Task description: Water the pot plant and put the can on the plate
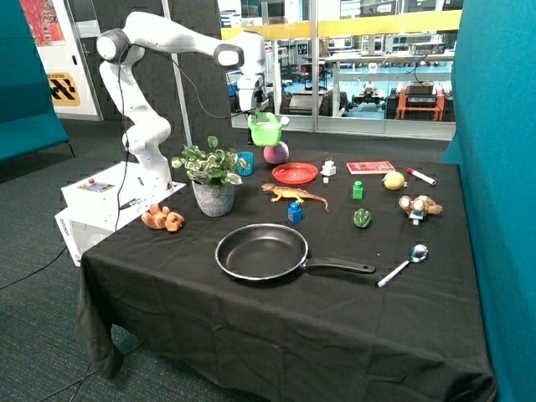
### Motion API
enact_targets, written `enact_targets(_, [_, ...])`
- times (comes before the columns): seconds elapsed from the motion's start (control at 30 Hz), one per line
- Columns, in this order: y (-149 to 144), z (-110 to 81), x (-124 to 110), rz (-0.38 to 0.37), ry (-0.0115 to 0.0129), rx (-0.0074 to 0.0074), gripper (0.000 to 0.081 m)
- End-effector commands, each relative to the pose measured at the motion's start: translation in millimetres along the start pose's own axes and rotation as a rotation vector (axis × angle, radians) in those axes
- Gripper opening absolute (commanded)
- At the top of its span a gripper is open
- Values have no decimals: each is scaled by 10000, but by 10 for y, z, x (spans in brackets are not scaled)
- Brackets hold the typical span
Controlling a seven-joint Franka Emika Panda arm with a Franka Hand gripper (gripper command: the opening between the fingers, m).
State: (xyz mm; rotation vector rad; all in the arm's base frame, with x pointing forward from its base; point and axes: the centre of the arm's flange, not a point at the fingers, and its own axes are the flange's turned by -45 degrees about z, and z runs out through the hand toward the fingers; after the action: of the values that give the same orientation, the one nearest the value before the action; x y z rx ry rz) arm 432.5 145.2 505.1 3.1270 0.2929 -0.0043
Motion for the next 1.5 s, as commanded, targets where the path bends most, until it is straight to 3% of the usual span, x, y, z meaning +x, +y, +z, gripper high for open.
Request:
enact_targets(0.0, [-54,28,161,-746,28,5,0])
enact_targets(0.6, [-112,81,600,-1575,28,4,0])
enact_targets(1.0, [-98,311,820,-1771,28,4,0])
enact_targets(1.47, [-107,447,971,-2157,28,3,0])
